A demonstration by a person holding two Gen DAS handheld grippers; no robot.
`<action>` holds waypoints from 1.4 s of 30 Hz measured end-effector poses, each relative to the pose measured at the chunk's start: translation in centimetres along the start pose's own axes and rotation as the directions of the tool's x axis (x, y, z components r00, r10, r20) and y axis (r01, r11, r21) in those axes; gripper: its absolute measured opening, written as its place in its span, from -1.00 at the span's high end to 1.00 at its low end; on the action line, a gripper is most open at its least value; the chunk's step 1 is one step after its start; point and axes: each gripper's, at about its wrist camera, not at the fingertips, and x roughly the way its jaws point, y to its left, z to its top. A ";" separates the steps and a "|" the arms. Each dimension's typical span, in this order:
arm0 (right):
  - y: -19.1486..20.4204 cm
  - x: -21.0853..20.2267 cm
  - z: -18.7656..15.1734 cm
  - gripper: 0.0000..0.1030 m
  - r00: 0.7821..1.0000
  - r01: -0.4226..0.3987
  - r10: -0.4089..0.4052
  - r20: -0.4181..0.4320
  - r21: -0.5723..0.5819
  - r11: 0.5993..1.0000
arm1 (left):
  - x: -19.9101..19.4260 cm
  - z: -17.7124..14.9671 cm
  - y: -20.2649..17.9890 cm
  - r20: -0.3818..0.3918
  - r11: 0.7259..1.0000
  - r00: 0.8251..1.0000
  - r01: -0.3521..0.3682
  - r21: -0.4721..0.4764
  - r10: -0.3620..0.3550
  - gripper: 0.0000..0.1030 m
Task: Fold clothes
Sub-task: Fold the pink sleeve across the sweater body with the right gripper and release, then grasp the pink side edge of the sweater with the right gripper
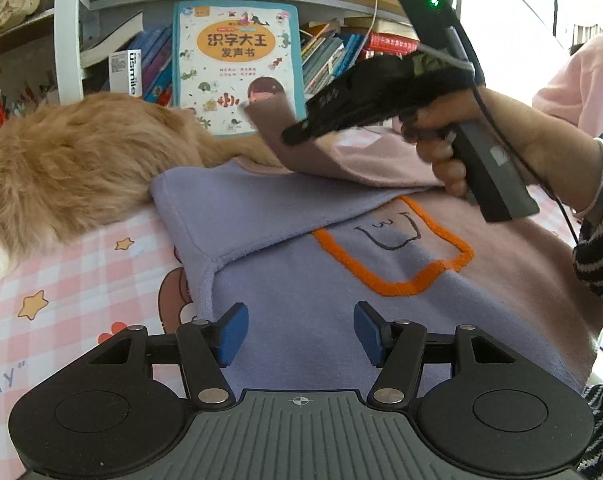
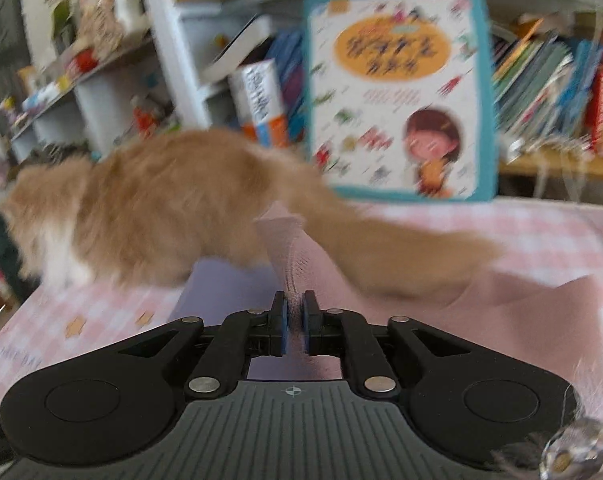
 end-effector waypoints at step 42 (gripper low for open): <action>-15.7 -24.6 -18.4 0.83 0.907 0.396 -0.415 -0.069 0.474 0.786 | 7.9 3.4 -1.7 -0.078 0.975 0.973 0.215 -0.047 -0.218 0.60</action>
